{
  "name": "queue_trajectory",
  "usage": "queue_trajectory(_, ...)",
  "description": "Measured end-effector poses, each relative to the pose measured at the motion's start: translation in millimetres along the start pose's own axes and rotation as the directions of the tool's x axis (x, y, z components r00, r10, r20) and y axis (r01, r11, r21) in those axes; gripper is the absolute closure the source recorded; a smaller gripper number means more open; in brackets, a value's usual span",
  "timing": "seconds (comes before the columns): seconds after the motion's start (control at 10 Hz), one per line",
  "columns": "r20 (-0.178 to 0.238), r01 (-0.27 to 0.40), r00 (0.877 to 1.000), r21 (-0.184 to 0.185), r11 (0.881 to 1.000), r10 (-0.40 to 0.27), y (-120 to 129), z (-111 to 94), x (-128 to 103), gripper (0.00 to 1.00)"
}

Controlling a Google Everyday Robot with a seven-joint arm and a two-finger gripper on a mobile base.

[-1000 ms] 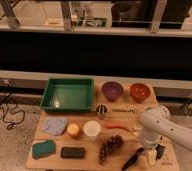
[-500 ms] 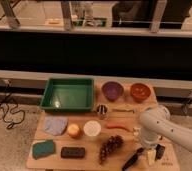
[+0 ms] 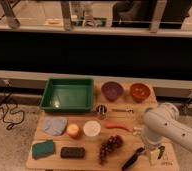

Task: Wipe table surface with brush

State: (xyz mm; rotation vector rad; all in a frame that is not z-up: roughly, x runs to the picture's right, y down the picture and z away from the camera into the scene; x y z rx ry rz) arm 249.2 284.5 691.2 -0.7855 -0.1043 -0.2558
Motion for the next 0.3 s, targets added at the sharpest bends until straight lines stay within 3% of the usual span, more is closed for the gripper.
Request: queue_trajectory(0.3,0.0,0.002,1.0,0.001,1.0,-0.002,-0.6,-0.1,-0.3,0.2)
